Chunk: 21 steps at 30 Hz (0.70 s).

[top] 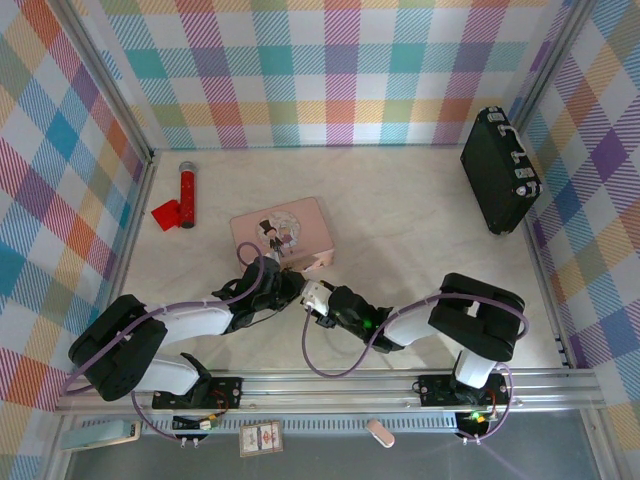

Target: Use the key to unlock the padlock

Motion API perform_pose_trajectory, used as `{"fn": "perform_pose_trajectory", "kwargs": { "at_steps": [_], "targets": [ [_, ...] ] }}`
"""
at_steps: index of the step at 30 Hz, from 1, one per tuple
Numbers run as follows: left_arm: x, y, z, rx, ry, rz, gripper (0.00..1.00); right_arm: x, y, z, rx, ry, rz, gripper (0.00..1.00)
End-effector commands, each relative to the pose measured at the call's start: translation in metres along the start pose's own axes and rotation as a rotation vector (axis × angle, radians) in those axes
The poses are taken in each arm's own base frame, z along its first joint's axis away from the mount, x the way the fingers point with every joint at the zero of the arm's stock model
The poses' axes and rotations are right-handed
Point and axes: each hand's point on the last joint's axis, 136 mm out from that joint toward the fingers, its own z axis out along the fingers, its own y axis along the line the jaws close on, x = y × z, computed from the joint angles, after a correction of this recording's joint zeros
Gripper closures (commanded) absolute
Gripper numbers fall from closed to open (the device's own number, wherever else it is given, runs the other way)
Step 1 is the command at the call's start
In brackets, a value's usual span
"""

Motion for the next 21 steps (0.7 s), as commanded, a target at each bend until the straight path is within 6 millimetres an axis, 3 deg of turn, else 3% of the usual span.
{"fn": "perform_pose_trajectory", "kwargs": {
  "at_steps": [1,21],
  "targets": [
    [-0.0083,-0.0435,-0.0063,0.169,-0.020,0.035,1.00,-0.0227,-0.0054,0.0018,0.028,-0.066,0.020,0.63],
    [-0.0082,-0.0493,-0.0058,0.190,-0.015,0.028,1.00,-0.0304,-0.0090,-0.0001,0.040,-0.095,0.061,0.80]
  ]
}}
